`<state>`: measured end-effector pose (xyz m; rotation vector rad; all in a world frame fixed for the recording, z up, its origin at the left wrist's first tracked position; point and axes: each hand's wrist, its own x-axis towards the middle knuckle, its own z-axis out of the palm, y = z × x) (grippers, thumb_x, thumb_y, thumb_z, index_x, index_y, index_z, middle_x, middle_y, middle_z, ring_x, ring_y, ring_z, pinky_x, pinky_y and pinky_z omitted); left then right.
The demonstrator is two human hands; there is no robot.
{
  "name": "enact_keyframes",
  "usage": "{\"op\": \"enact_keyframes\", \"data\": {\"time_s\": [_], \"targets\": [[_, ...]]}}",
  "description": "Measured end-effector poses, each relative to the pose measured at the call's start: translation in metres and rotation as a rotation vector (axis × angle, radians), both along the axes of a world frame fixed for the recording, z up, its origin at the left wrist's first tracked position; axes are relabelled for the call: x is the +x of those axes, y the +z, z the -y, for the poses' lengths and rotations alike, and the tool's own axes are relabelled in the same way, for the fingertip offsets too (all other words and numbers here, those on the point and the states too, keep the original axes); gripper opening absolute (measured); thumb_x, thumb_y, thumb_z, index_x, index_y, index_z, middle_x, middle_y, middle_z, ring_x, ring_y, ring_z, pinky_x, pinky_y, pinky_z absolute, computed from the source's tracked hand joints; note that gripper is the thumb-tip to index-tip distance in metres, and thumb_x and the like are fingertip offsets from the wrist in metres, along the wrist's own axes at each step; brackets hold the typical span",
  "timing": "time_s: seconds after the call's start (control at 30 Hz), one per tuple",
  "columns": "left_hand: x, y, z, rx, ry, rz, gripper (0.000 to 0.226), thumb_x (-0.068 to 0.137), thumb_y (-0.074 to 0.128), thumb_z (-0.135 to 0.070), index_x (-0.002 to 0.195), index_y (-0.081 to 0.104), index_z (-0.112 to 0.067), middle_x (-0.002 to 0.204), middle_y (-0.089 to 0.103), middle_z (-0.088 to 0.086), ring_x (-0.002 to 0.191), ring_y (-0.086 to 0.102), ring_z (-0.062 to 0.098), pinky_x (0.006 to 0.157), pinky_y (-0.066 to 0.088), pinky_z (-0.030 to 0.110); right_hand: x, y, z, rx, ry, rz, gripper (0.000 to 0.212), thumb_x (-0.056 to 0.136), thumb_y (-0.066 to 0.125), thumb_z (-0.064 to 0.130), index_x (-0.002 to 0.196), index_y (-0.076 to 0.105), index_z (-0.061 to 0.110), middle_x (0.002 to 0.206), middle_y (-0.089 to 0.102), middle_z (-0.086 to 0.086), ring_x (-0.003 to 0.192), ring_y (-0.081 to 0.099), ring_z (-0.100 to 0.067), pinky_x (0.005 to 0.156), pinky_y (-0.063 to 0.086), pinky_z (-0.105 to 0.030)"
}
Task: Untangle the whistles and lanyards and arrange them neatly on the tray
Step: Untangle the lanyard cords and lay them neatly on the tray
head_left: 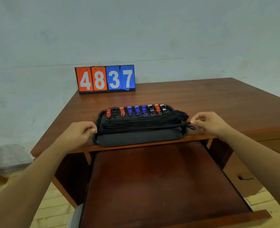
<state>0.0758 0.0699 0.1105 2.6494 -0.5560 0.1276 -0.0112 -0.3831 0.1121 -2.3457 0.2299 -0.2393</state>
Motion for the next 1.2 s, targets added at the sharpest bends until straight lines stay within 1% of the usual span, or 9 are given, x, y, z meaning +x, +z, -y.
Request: {"op": "enact_keyframes", "data": {"time_s": [0.2, 0.37, 0.57, 0.67, 0.8, 0.9, 1.0, 1.13, 1.2], "targets": [[-0.001, -0.012, -0.008, -0.038, 0.039, -0.054, 0.014, 0.096, 0.056, -0.018, 0.086, 0.059, -0.027, 0.077, 0.064, -0.002, 0.074, 0.059, 0.013, 0.061, 0.040, 0.024, 0.004, -0.012, -0.001, -0.006, -0.045, 0.026, 0.009, 0.095, 0.065, 0.014, 0.087, 0.068, 0.015, 0.076, 0.069, -0.007, 0.055, 0.054, -0.013, 0.056, 0.043, -0.025], [-0.001, -0.014, -0.009, -0.103, 0.036, -0.107, 0.011, 0.095, 0.057, -0.017, 0.086, 0.058, -0.024, 0.074, 0.063, 0.001, 0.070, 0.058, 0.017, 0.063, 0.042, 0.024, 0.011, -0.016, -0.002, -0.017, -0.090, 0.039, 0.005, 0.094, 0.066, 0.014, 0.091, 0.070, 0.012, 0.095, 0.066, -0.001, 0.090, 0.059, -0.020, 0.082, 0.048, -0.036], [0.000, -0.014, -0.005, -0.098, 0.112, -0.020, 0.008, 0.095, 0.056, -0.027, 0.089, 0.056, -0.022, 0.079, 0.062, 0.005, 0.074, 0.058, 0.021, 0.059, 0.041, 0.028, 0.018, -0.009, 0.001, 0.013, -0.255, 0.076, 0.015, 0.098, 0.053, 0.014, 0.105, 0.065, 0.011, 0.110, 0.056, -0.004, 0.101, 0.051, -0.022, 0.084, 0.040, -0.034], [0.006, -0.016, 0.008, -0.160, 0.247, 0.060, 0.016, 0.097, 0.053, -0.034, 0.093, 0.056, -0.018, 0.085, 0.059, 0.002, 0.076, 0.054, 0.016, 0.060, 0.038, 0.027, 0.025, -0.006, -0.010, -0.001, -0.286, 0.118, 0.016, 0.100, 0.050, 0.017, 0.111, 0.059, 0.010, 0.107, 0.054, -0.002, 0.098, 0.048, -0.018, 0.082, 0.038, -0.031], [0.023, -0.016, 0.025, -0.299, 0.428, -0.041, 0.035, 0.099, 0.046, -0.043, 0.110, 0.056, -0.011, 0.107, 0.058, 0.004, 0.093, 0.052, 0.019, 0.077, 0.040, 0.034, 0.046, -0.008, -0.027, -0.009, -0.281, 0.097, 0.021, 0.101, 0.049, 0.031, 0.103, 0.055, 0.011, 0.092, 0.057, -0.003, 0.086, 0.055, -0.022, 0.074, 0.044, -0.035], [0.033, -0.016, 0.035, -0.347, 0.483, -0.129, 0.044, 0.098, 0.043, -0.049, 0.116, 0.052, -0.010, 0.108, 0.054, 0.006, 0.094, 0.050, 0.022, 0.078, 0.038, 0.036, 0.065, -0.015, -0.033, -0.081, -0.284, 0.022, 0.037, 0.095, 0.046, 0.046, 0.089, 0.052, 0.010, 0.078, 0.053, -0.007, 0.073, 0.055, -0.029, 0.063, 0.046, -0.036], [0.042, -0.018, 0.041, -0.307, 0.510, -0.194, 0.049, 0.096, 0.039, -0.057, 0.118, 0.045, -0.014, 0.104, 0.051, 0.006, 0.094, 0.051, 0.026, 0.079, 0.040, 0.038, 0.079, -0.024, -0.033, -0.122, -0.291, -0.040, 0.048, 0.090, 0.042, 0.055, 0.090, 0.052, 0.008, 0.085, 0.053, -0.012, 0.076, 0.057, -0.033, 0.058, 0.041, -0.032], [0.049, -0.025, 0.046, -0.303, 0.502, -0.146, 0.049, 0.096, 0.042, -0.053, 0.124, 0.038, -0.013, 0.100, 0.055, 0.008, 0.092, 0.055, 0.031, 0.083, 0.047, 0.042, 0.079, -0.025, -0.041, -0.174, -0.295, -0.034, 0.041, 0.092, 0.044, 0.047, 0.068, 0.044, 0.014, 0.068, 0.051, -0.008, 0.066, 0.054, -0.030, 0.055, 0.039, -0.031], [0.050, -0.031, 0.045, -0.311, 0.484, -0.087, 0.050, 0.096, 0.042, -0.050, 0.131, 0.033, -0.016, 0.096, 0.063, 0.008, 0.090, 0.061, 0.034, 0.086, 0.051, 0.046, 0.077, -0.025, -0.043, -0.194, -0.295, -0.038, 0.041, 0.096, 0.047, 0.037, 0.067, 0.051, 0.009, 0.063, 0.055, -0.011, 0.062, 0.056, -0.031, 0.055, 0.042, -0.034]]}}
